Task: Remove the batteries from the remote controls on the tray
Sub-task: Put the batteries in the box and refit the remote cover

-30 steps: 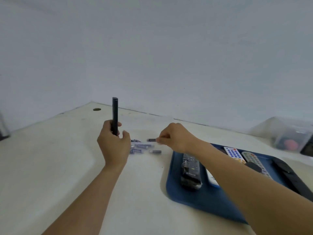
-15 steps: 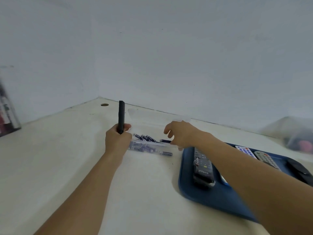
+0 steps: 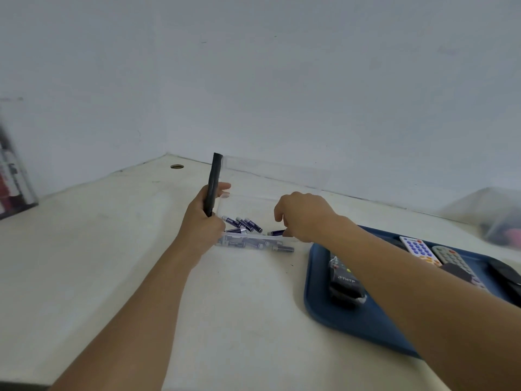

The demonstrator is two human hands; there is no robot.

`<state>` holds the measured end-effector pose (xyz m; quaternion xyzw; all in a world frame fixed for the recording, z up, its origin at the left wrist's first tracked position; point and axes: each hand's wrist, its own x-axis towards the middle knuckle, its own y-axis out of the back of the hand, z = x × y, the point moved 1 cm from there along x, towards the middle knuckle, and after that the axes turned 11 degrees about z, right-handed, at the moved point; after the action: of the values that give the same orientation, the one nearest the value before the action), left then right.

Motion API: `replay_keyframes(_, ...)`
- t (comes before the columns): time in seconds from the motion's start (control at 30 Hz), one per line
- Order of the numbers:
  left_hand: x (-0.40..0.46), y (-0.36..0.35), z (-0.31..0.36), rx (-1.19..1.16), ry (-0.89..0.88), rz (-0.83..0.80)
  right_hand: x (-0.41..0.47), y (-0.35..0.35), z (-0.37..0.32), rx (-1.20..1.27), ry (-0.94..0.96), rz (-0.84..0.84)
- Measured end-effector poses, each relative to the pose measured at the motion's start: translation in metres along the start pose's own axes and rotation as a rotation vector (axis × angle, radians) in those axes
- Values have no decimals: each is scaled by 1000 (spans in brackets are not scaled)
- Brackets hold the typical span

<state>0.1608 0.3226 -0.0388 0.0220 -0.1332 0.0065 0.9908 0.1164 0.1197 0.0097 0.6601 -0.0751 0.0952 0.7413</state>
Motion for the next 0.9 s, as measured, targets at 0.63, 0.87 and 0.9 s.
replay_keyframes(0.63,1,-4,-10,14,-195,-22,-10,-10,-8,532,-26,160)
replay_keyframes(0.87,-3,-4,-7,41,-241,9,-4,-7,-9,515,-7,74)
replay_keyframes(0.9,-3,-4,-7,38,-244,12,-2,-5,-10,488,5,44)
